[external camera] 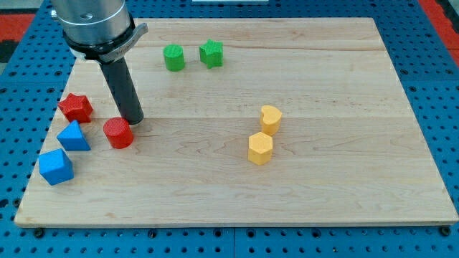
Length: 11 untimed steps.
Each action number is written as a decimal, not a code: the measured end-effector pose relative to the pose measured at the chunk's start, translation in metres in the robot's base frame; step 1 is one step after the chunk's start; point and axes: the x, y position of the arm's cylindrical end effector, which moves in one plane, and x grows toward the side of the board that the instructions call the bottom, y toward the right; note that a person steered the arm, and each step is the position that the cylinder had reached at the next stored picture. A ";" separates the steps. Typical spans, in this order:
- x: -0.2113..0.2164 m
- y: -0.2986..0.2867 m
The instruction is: Push the green circle right a bit
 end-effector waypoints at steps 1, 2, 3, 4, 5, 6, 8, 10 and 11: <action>0.000 0.001; 0.001 0.013; 0.001 0.027; 0.001 0.039; 0.001 0.057; 0.000 0.088; -0.043 0.079; -0.142 0.031; -0.131 0.033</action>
